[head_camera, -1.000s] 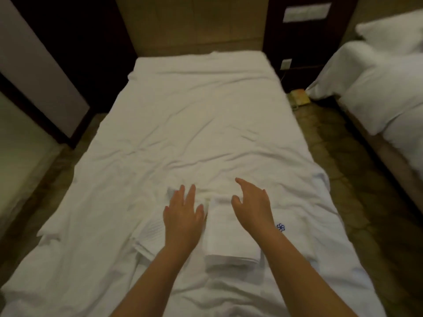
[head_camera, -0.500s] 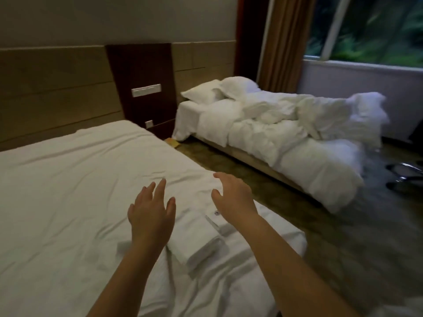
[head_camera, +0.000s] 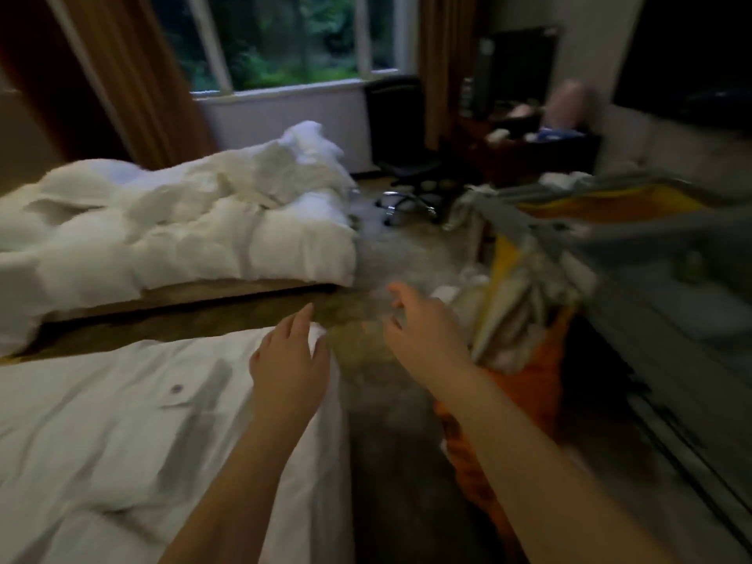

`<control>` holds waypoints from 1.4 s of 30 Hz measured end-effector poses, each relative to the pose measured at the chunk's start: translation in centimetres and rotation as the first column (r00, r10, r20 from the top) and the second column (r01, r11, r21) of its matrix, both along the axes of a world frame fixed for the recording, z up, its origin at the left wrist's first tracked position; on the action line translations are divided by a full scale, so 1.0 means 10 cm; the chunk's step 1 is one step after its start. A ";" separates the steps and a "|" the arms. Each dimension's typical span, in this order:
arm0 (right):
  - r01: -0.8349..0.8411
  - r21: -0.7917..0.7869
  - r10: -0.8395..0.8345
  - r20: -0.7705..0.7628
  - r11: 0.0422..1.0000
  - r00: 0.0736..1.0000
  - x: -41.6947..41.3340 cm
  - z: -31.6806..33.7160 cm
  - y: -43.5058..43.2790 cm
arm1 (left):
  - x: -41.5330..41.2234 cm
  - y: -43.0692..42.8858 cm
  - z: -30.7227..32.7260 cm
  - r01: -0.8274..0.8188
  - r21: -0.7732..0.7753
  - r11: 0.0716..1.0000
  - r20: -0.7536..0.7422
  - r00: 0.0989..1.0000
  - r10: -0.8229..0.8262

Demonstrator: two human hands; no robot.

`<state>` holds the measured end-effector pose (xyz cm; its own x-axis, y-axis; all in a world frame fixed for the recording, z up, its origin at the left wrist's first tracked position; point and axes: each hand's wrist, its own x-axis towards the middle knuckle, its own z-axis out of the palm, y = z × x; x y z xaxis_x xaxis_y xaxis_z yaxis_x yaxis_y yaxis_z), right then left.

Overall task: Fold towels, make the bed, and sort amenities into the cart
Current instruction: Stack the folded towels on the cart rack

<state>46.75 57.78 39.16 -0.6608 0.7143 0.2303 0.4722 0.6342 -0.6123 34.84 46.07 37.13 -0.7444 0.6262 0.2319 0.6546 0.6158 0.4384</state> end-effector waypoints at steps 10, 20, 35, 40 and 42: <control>0.571 -0.088 -0.565 0.079 0.816 0.821 2.04 -0.28 -0.24 | 1.50 0.79 -0.17 0.599 0.018 0.800 0.010 0.800 -0.599; 0.913 -0.139 -0.901 0.162 0.383 0.403 2.15 -0.75 -0.55 | 1.71 1.28 -0.66 0.911 0.025 0.412 0.052 0.411 -0.910; 0.969 -0.247 -0.999 -0.009 -0.028 -0.031 1.97 -2.35 -1.22 | 1.95 1.04 -2.20 0.984 0.163 0.065 0.177 0.036 -0.984; 0.924 -0.379 -0.985 -0.135 -0.048 -0.107 2.15 -2.66 -0.89 | 2.32 1.20 -2.44 0.957 0.266 0.115 0.266 0.041 -0.963; 0.879 -0.472 -0.976 -0.147 -0.074 -0.161 2.29 -2.73 -0.68 | 2.48 1.33 -2.52 0.958 0.256 0.126 0.328 0.037 -0.944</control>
<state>69.62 50.99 11.85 0.8374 0.5451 -0.0398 0.2058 -0.3820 -0.9010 59.61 59.40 11.89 0.5071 0.8525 0.1269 0.4898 -0.4062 0.7714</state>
